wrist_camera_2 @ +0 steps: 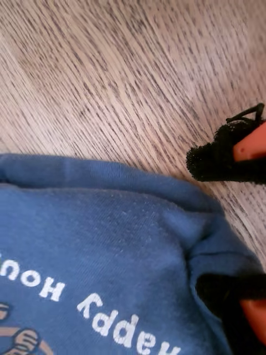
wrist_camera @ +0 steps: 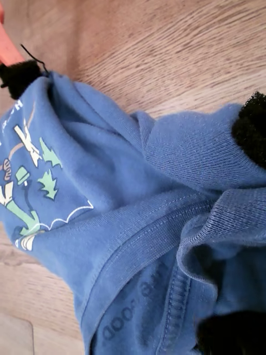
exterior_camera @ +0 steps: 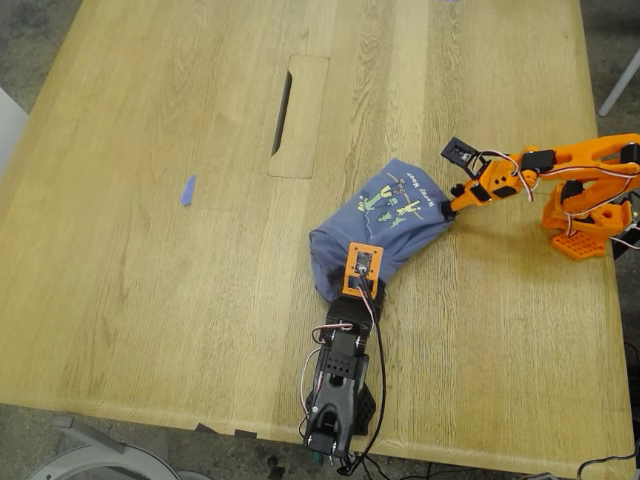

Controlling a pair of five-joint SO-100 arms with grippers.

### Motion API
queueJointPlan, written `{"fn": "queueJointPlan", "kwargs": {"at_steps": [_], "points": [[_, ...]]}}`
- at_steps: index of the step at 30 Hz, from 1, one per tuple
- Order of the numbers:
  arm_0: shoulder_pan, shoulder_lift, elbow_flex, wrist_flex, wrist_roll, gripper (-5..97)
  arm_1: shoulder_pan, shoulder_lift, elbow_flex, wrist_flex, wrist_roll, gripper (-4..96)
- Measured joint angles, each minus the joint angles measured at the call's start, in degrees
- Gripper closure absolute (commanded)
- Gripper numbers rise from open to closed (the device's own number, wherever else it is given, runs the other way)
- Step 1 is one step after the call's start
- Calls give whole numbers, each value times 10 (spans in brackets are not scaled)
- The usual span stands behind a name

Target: Fold a T-shirt

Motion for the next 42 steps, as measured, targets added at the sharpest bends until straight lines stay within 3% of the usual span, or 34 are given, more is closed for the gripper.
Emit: {"fn": "queueJointPlan", "kwargs": {"at_steps": [6,17,24,31,38,42], "points": [[58,0,-7,54,-31,554,27,25,-49,75,1,600],[282,-17,-134,330,-113,579,-26,61,-159,276,10,581],[287,-149,-242,313,-115,551,-55,36,-272,372,10,602],[262,-279,-361,301,-118,517,-83,-43,-376,374,10,614],[278,-340,-436,403,-150,466,-97,-87,-431,371,10,625],[271,-381,-455,375,-147,463,-105,-134,-480,348,10,645]]}}
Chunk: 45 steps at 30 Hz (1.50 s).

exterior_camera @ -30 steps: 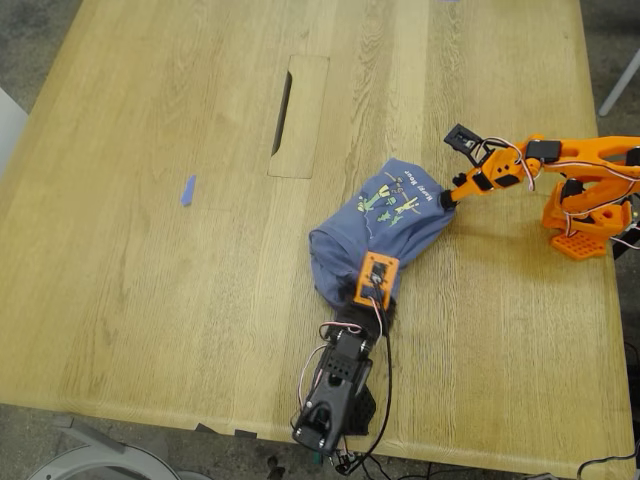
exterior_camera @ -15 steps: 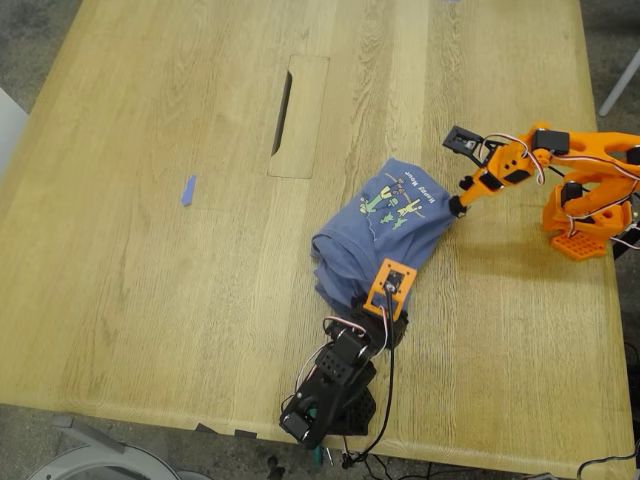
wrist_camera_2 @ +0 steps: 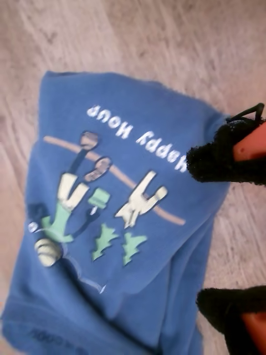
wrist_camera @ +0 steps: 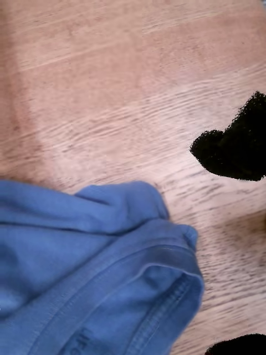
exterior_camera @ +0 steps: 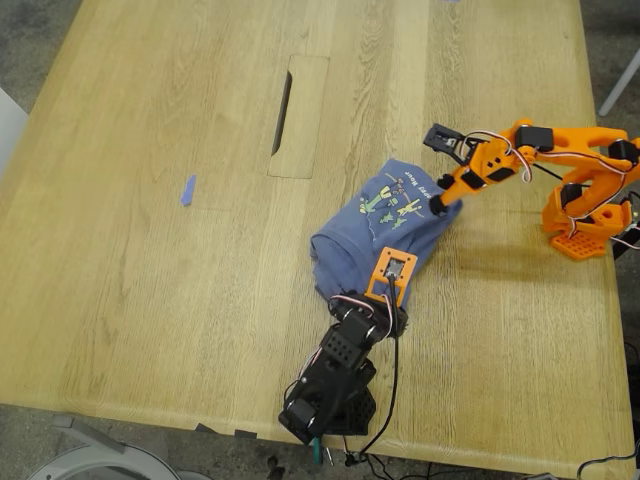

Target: Fold a T-shirt

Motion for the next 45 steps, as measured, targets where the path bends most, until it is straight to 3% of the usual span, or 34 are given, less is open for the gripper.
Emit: {"fn": "queueJointPlan", "kwargs": {"at_steps": [10,14,21,30,37,45], "points": [[-144,-162,-2,-348,55,502,-49,-158,-97,-133,-2,809],[-199,-221,15,-490,56,659,-64,-227,-147,-175,-7,911],[-268,-265,93,-633,36,918,-85,-317,-178,-250,-11,912],[-301,-316,145,-735,7,918,-85,-370,-185,-319,-11,912],[-323,-409,138,-791,-11,918,-87,-369,-39,-460,0,913],[-370,-485,95,-804,-16,918,-83,-295,142,-514,6,913]]}}
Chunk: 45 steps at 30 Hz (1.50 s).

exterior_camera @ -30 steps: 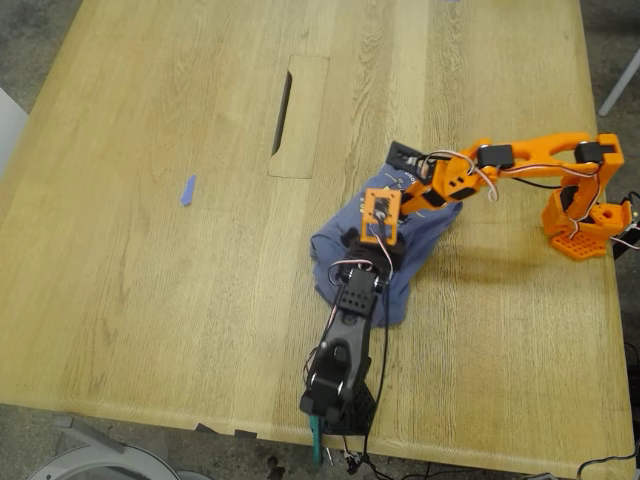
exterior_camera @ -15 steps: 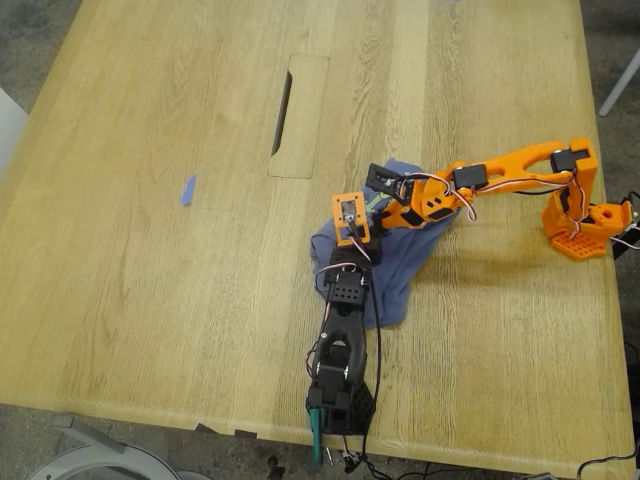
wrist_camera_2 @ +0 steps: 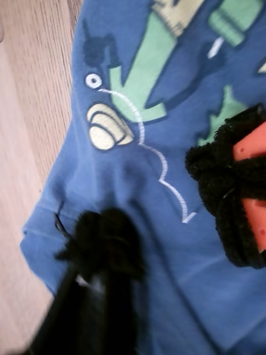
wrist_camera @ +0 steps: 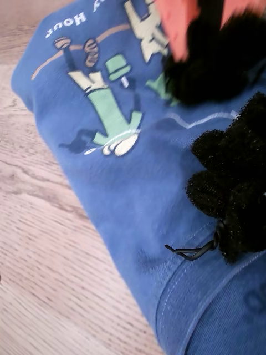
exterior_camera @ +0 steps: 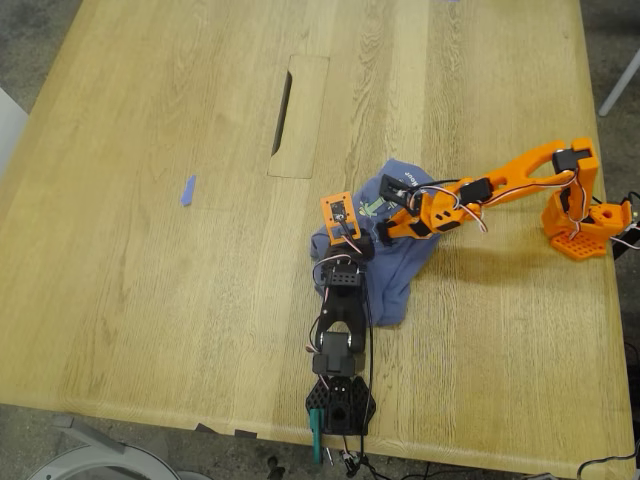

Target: Fold a T-shirt

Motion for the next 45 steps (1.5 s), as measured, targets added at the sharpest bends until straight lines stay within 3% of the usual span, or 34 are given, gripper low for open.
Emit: {"fn": "queueJointPlan", "kwargs": {"at_steps": [6,15,24,33,40,45], "points": [[-72,-2,-1,-1,-1,918,43,149,176,-1,3,913],[-165,-2,-1,-1,-7,918,102,334,308,75,4,913],[-218,7,-26,40,-7,918,173,477,301,223,0,913],[-163,88,-142,182,-7,918,149,361,9,320,-4,913],[9,88,-179,183,-7,918,93,157,-153,248,-14,913],[86,89,-123,142,-7,918,64,44,-200,178,-17,913]]}}
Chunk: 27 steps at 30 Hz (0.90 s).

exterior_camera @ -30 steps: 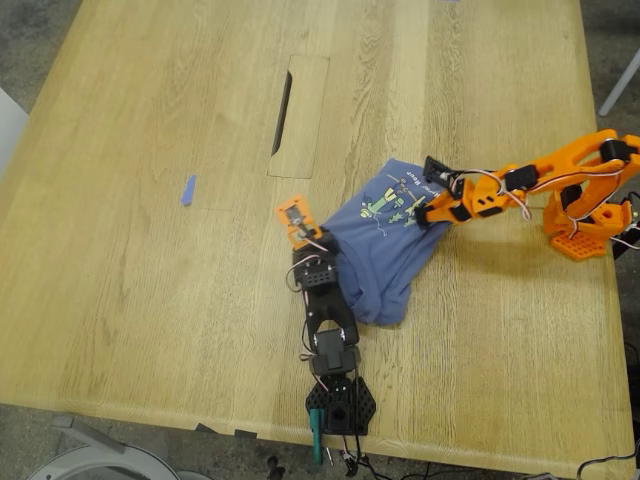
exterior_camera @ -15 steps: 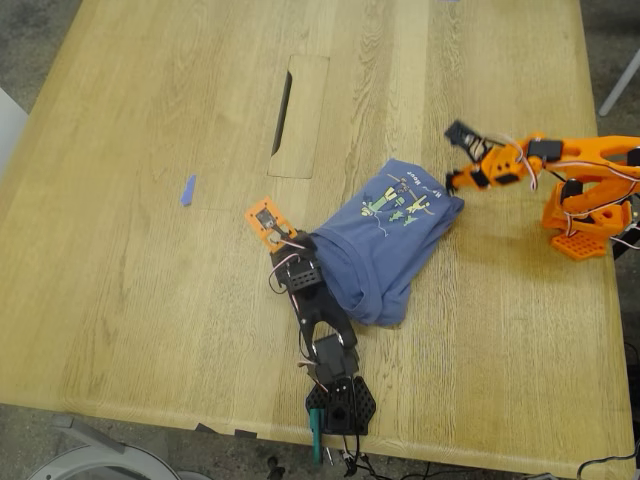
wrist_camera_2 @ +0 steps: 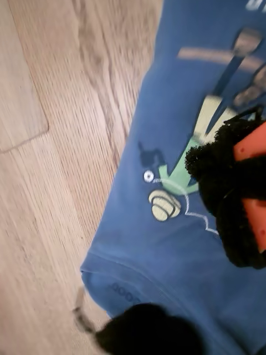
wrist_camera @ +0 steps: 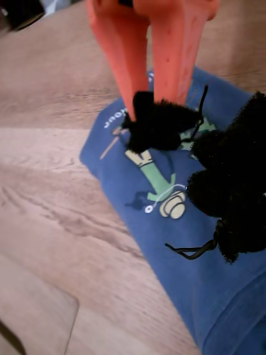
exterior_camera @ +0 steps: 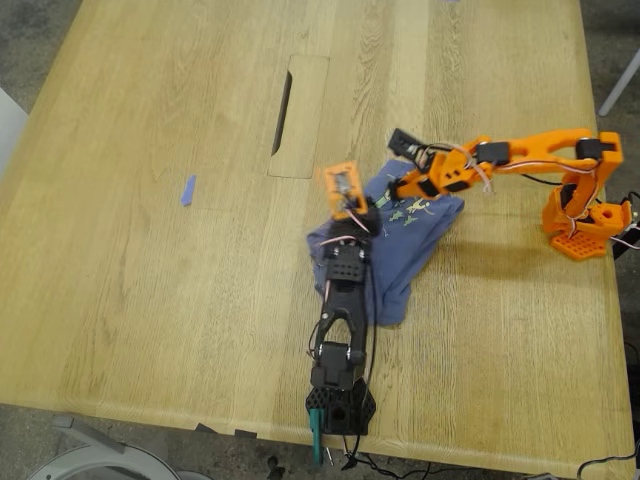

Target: Fold a T-shirt

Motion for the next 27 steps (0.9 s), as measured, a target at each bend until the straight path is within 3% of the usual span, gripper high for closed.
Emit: {"fn": "queueJointPlan", "kwargs": {"at_steps": [7,13,27], "points": [[35,0,133,-74,0,918,-35,-96,-2,-85,0,913],[-10,0,212,-147,-6,918,-48,-92,94,-156,0,913],[-191,-11,214,-156,-14,918,-25,155,399,-164,4,913]]}}
